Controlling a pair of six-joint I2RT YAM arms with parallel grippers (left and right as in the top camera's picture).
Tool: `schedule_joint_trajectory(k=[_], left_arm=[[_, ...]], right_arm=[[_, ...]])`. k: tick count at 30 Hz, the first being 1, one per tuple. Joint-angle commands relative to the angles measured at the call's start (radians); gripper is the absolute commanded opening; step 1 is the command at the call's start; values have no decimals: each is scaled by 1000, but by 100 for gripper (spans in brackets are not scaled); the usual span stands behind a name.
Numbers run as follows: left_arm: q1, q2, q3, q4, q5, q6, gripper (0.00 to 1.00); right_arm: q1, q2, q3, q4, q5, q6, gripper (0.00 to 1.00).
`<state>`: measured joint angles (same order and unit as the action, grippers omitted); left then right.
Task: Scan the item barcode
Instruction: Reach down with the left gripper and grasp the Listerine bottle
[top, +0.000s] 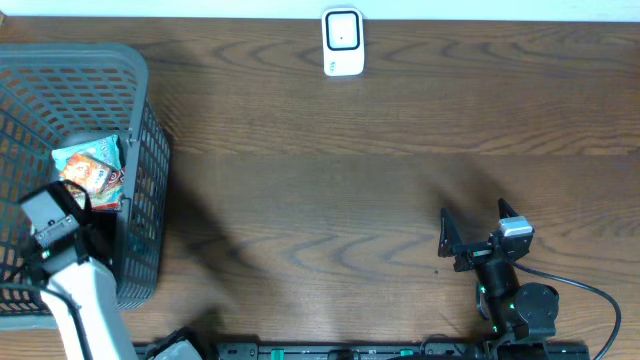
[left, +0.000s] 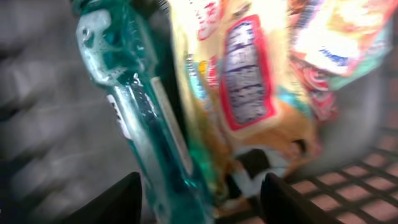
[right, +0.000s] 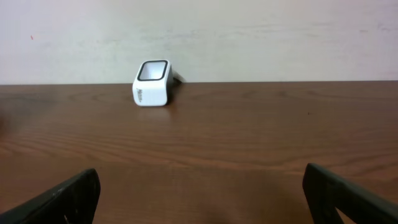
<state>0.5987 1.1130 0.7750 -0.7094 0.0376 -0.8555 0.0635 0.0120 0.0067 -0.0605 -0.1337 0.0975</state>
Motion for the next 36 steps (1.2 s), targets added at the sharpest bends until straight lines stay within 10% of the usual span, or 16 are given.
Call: schedule_joint_trajectory(k=[1, 6, 11, 14, 36], left_arm=[[-4, 114, 14, -14, -27, 8, 69], [-4, 262, 14, -15, -26, -36, 71], [-4, 375, 14, -14, -26, -39, 22], [-4, 388, 15, -12, -26, -33, 9], [-4, -231, 219, -40, 90, 43, 9]], right_arm=[[8, -5, -1, -4, 8, -9, 99], [8, -5, -1, -4, 8, -9, 99], [8, -5, -1, -4, 8, -9, 99], [8, -5, -1, -4, 8, -9, 99], [8, -5, -1, -4, 8, -9, 99]])
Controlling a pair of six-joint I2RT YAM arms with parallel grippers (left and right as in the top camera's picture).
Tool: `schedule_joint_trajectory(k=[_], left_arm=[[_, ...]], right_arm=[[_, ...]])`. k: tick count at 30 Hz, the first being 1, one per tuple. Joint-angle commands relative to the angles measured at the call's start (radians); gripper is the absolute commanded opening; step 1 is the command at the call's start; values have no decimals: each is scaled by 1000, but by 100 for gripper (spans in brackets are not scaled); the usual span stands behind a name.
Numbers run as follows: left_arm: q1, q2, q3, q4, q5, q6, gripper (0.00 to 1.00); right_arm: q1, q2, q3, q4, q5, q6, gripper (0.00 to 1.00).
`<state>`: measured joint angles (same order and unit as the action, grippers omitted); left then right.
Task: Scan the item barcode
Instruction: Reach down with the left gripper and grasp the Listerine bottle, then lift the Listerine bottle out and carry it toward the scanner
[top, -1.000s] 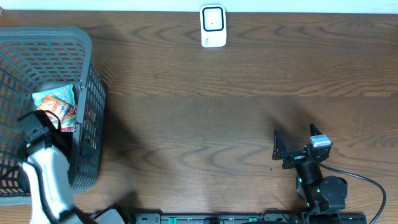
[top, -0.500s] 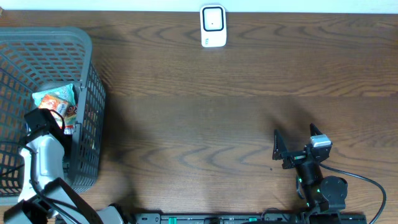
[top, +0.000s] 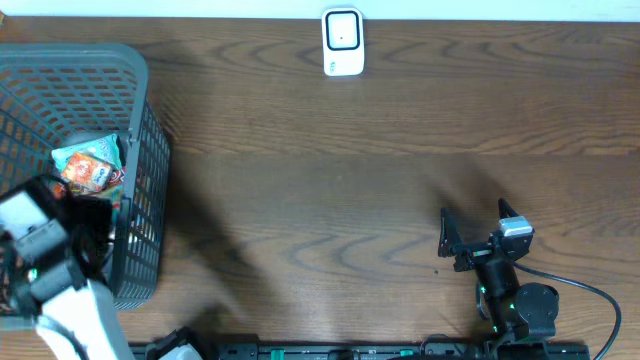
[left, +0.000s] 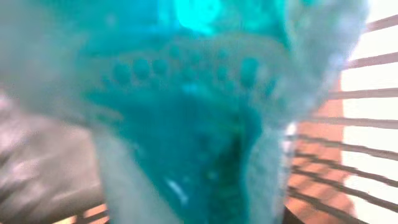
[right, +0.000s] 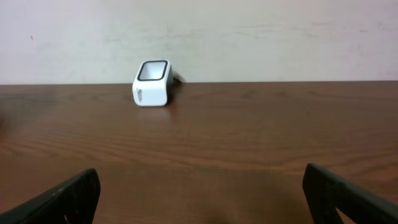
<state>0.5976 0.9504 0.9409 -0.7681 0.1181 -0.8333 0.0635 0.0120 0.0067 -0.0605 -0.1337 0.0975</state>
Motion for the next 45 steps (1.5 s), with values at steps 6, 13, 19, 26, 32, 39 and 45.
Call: schedule_joint_trajectory(k=[6, 13, 19, 26, 32, 39, 45], left_arm=[[-3, -202, 62, 171, 106, 12, 9], [-11, -269, 62, 368, 389, -155, 9], [-107, -270, 62, 540, 600, -167, 10], [-314, -261, 62, 554, 602, -79, 9], [-512, -204, 62, 553, 541, 6, 10], [-777, -56, 62, 554, 383, 95, 10], [-965, 114, 62, 553, 198, 192, 11]], right_arm=[[8, -5, -1, -4, 8, -9, 99], [8, -5, -1, -4, 8, -9, 99], [8, -5, -1, -4, 8, -9, 99], [8, -5, -1, -4, 8, -9, 99], [8, -5, -1, -4, 8, -9, 99], [8, -5, -1, -4, 8, -9, 99], [8, -5, -1, -4, 8, -9, 99]])
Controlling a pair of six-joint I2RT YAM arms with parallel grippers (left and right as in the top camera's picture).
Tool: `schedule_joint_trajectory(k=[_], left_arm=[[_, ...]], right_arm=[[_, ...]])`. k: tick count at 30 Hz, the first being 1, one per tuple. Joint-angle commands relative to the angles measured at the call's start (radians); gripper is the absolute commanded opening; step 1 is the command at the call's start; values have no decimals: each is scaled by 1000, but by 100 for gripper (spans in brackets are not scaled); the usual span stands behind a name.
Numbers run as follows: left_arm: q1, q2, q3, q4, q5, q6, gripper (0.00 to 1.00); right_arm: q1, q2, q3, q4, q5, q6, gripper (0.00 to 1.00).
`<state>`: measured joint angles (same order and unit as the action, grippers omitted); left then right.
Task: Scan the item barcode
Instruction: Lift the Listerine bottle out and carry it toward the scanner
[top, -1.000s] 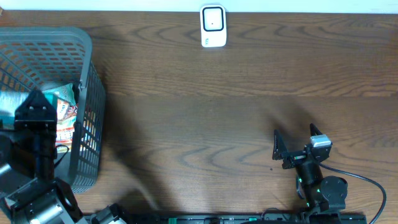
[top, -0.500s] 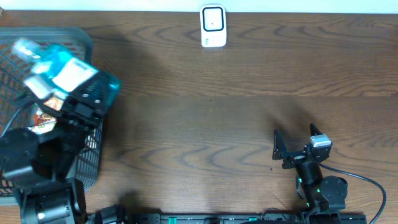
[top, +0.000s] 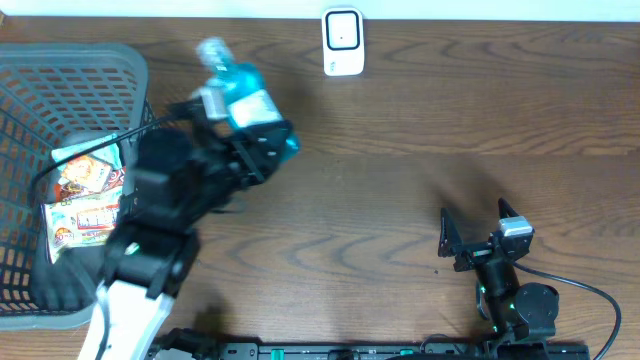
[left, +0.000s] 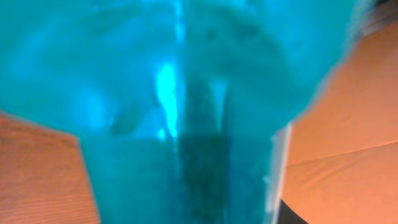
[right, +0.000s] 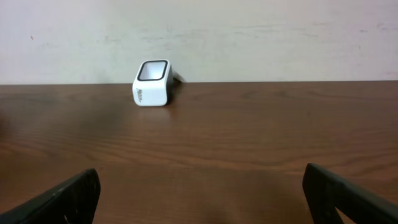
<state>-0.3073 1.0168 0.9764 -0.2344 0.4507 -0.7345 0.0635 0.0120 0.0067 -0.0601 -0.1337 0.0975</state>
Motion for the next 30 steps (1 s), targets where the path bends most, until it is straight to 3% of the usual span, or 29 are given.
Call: schedule_joint_trajectory(k=[1, 10, 19, 30], left_arm=[[-81, 75, 27, 19, -161, 103, 11], [-253, 377, 27, 43, -286, 113, 11], [-407, 678, 27, 225, -287, 113, 11], [-424, 749, 26, 232, -306, 114, 11]], right_arm=[[8, -5, -1, -4, 8, -9, 99], [8, -5, -1, -5, 8, -9, 99], [8, -5, -1, -5, 8, -9, 99], [8, -5, -1, -4, 8, -9, 99]])
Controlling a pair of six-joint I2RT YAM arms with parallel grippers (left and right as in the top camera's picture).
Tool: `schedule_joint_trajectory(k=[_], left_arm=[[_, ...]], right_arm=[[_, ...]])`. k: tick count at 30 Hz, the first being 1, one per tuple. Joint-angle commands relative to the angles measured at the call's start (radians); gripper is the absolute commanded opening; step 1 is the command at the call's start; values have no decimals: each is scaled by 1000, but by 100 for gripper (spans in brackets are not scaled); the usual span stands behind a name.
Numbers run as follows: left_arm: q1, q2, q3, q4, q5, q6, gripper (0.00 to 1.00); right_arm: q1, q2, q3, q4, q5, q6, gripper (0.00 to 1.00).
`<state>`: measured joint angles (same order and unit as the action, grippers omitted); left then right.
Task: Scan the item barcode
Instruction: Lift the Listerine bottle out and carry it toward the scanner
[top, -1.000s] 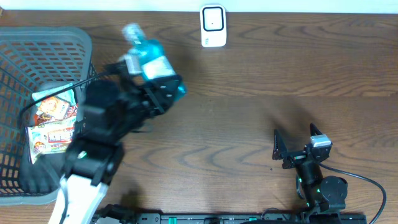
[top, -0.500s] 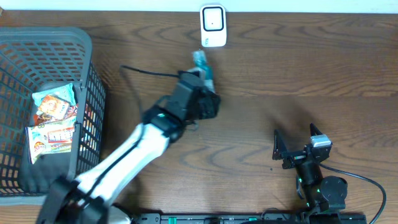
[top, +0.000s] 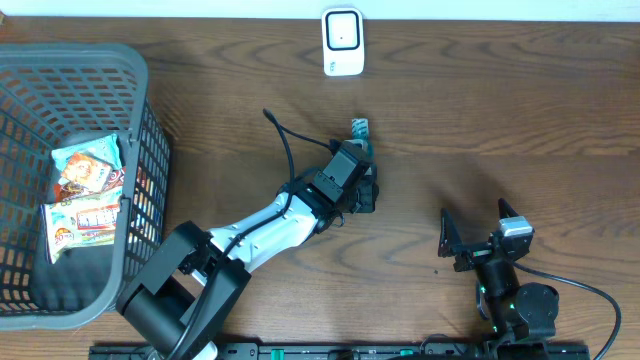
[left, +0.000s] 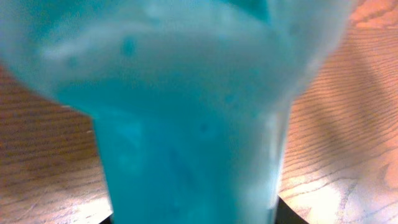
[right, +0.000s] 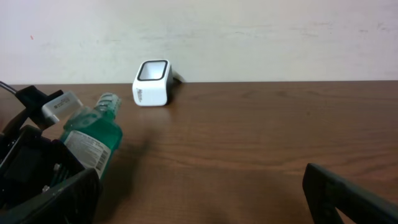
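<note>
A teal bottle (top: 359, 135) with a white barcode label (right: 87, 148) is held tilted near the table's middle, its cap pointing toward the back. My left gripper (top: 361, 168) is shut on it; the bottle (left: 193, 112) fills the left wrist view. The white scanner (top: 342, 42) stands at the table's far edge, straight behind the bottle, and also shows as the scanner (right: 152, 83) in the right wrist view. My right gripper (top: 472, 240) rests open and empty at the front right, with nothing but table between its fingers (right: 348, 193).
A grey mesh basket (top: 140, 70) stands at the left edge with snack packets (top: 85, 165) inside. A cable (top: 285, 140) arcs up from the left arm. The wall runs just behind the scanner.
My left gripper, still shut on the teal bottle, has moved from just right of the basket to the table's middle, in front of the scanner. The right arm has not moved.
My left gripper was open inside the basket beside the teal bottle and snack packets. Then the bottle filled its view, still in the basket. Then it held the bottle out of the basket over the table, and now holds it in front of the scanner.
</note>
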<state>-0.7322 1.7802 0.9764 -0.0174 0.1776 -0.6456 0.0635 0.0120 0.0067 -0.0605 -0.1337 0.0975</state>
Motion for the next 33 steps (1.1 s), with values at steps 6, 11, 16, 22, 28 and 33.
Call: schedule_joint_trajectory(k=[6, 11, 16, 22, 28, 33], left_arm=[[2, -6, 24, -11, -79, 67, 11], [2, 13, 14, -16, -119, 66, 11], [2, 23, -6, -18, -128, 66, 11], [2, 24, -6, -26, -145, 66, 12], [1, 24, -6, -26, -145, 66, 12], [-3, 29, -6, -27, -145, 65, 27]], right_arm=[[8, -5, -1, -4, 8, -9, 99], [8, -5, -1, -4, 8, -9, 99], [8, -5, -1, -4, 8, -9, 99], [8, -5, -1, -4, 8, -9, 99], [8, -5, -1, -4, 8, -9, 99], [8, -5, -1, -4, 8, -9, 99]])
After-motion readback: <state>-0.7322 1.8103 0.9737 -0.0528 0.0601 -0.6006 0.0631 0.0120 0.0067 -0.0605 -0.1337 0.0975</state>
